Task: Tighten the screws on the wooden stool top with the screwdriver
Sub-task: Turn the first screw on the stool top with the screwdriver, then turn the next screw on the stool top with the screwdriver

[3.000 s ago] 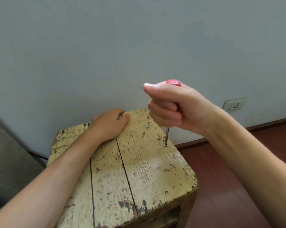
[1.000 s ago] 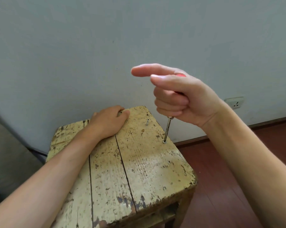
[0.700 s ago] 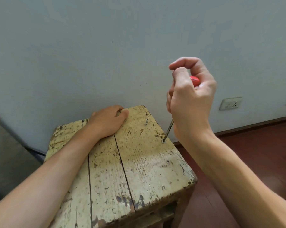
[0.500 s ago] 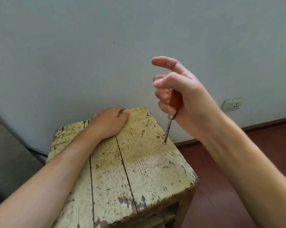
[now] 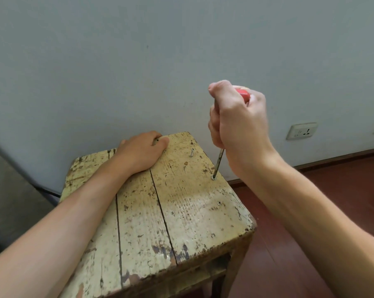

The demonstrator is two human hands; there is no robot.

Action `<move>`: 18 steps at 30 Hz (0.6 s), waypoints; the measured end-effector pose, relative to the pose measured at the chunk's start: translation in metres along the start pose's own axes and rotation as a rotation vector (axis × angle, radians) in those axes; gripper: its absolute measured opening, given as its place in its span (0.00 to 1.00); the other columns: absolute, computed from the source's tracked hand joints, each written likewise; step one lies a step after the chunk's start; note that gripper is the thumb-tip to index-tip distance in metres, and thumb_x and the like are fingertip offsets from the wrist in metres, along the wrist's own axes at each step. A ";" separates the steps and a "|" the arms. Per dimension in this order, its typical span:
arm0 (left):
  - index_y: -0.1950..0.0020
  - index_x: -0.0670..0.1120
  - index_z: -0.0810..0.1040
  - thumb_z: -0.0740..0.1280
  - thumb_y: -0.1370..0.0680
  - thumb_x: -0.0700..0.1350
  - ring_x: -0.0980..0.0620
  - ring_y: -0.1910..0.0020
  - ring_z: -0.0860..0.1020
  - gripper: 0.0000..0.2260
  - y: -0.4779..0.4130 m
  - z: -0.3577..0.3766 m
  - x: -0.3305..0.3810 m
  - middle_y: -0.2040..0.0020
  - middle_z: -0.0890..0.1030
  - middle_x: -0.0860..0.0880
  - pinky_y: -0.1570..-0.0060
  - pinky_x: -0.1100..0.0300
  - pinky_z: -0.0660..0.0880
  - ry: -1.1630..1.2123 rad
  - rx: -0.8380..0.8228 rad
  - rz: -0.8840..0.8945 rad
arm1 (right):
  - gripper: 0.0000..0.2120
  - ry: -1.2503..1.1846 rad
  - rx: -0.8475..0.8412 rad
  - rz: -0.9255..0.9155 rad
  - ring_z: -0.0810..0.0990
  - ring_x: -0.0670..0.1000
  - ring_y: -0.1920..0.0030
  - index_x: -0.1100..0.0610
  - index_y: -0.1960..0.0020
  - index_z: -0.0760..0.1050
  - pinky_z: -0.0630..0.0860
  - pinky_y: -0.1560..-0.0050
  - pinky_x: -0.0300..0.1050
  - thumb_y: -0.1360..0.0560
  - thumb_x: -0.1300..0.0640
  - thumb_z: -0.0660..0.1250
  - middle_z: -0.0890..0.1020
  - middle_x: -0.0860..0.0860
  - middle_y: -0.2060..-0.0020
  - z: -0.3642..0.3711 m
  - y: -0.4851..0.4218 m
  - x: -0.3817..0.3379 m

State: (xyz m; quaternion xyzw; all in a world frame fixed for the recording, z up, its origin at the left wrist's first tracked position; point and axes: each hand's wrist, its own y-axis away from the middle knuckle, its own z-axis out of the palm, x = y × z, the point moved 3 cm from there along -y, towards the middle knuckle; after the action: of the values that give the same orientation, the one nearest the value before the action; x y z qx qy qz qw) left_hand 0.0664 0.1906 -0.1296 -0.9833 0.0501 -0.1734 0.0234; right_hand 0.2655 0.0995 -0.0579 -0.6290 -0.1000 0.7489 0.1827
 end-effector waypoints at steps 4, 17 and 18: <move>0.33 0.54 0.75 0.52 0.16 0.61 0.47 0.36 0.75 0.20 0.001 -0.002 0.001 0.36 0.79 0.52 0.31 0.45 0.66 -0.016 0.003 0.003 | 0.23 -0.011 0.169 -0.042 0.52 0.61 0.68 0.56 0.63 0.50 0.51 0.73 0.44 0.18 0.63 0.62 0.53 0.64 0.70 0.004 0.008 0.000; 0.29 0.53 0.72 0.48 0.16 0.61 0.45 0.35 0.75 0.23 0.010 0.006 0.013 0.34 0.78 0.50 0.34 0.46 0.66 -0.085 -0.059 0.055 | 0.14 -0.240 -0.088 0.040 0.81 0.45 0.58 0.48 0.51 0.79 0.76 0.51 0.43 0.27 0.43 0.81 0.81 0.45 0.62 -0.037 0.021 0.013; 0.29 0.53 0.72 0.48 0.16 0.61 0.45 0.36 0.75 0.23 0.012 0.006 0.013 0.34 0.78 0.50 0.35 0.46 0.66 -0.092 -0.057 0.058 | 0.13 -0.205 -0.084 0.023 0.82 0.46 0.58 0.46 0.52 0.82 0.78 0.51 0.41 0.30 0.41 0.80 0.82 0.45 0.61 -0.040 0.026 0.010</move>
State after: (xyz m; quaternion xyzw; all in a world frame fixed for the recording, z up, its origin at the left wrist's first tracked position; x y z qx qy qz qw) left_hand 0.0794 0.1779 -0.1316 -0.9887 0.0822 -0.1255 0.0025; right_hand 0.2992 0.0763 -0.0848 -0.5575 -0.1421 0.8065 0.1364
